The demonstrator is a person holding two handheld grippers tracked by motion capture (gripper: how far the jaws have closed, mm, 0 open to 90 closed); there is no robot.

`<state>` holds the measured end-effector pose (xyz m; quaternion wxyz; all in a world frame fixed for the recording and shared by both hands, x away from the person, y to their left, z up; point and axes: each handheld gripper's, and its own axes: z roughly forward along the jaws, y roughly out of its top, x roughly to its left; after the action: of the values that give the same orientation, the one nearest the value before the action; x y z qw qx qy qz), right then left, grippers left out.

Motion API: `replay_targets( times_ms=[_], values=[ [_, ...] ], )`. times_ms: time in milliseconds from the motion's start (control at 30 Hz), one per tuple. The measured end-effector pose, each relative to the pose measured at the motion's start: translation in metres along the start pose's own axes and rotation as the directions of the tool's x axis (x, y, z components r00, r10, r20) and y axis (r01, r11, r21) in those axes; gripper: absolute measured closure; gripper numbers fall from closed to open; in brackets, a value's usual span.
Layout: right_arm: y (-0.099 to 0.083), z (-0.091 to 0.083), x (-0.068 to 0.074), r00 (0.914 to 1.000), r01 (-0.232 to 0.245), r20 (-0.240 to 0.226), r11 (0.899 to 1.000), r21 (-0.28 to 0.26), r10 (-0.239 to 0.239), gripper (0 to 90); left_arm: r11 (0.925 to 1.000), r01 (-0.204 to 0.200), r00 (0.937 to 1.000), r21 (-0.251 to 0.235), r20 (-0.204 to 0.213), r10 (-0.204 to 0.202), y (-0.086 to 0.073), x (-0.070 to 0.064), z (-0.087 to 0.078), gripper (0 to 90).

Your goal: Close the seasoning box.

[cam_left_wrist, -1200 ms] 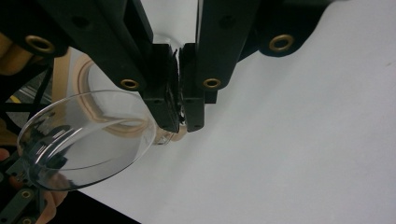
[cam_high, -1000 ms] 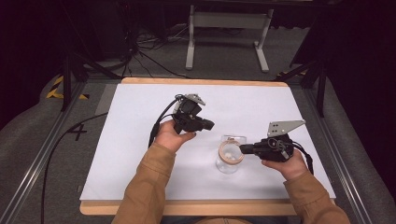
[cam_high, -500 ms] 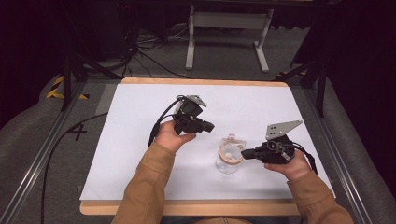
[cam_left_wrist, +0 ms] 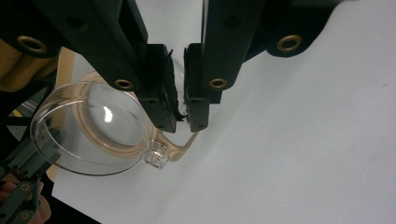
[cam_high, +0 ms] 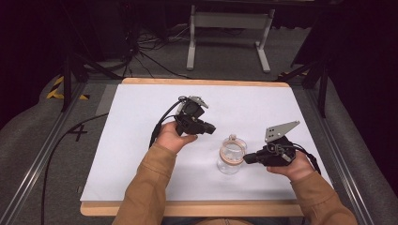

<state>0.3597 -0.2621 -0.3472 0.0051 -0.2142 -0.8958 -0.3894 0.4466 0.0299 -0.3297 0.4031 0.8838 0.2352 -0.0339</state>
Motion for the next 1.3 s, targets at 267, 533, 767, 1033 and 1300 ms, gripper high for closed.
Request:
replay_targets(
  times_ms=[267, 533, 767, 1033, 1300],
  values=[
    [-0.001, 0.004, -0.001, 0.9999, 0.002, -0.015, 0.999, 0.042, -0.001, 89.0, 0.9999, 0.0, 1.0, 0.012, 0.006, 0.0, 0.0, -0.001, 0.001, 82.0],
    [-0.001, 0.002, -0.001, 0.9998, 0.002, -0.017, 0.999, 0.05, -0.001, 88.5, 0.9999, 0.001, 1.0, 0.012, 0.006, -0.001, 0.0, -0.001, 0.001, 81.6],
    [0.001, -0.005, 0.0, 0.9999, 0.014, -0.006, 1.0, 0.014, -0.014, 87.1, 1.0, 0.003, 0.9999, -0.005, -0.011, -0.003, -0.002, -0.001, -0.003, 79.1],
    [0.014, -0.018, -0.001, 0.999, 0.042, 0.021, 0.995, -0.089, -0.041, 81.4, 0.9979, 0.027, 0.9991, -0.059, -0.032, -0.029, -0.012, -0.001, -0.019, 70.8],
    [0.025, -0.03, -0.009, 0.9949, 0.077, 0.079, 0.979, -0.189, -0.063, 67.7, 0.9921, 0.065, 0.9935, -0.107, -0.086, -0.074, -0.032, -0.001, -0.043, 67.3]
  ],
)
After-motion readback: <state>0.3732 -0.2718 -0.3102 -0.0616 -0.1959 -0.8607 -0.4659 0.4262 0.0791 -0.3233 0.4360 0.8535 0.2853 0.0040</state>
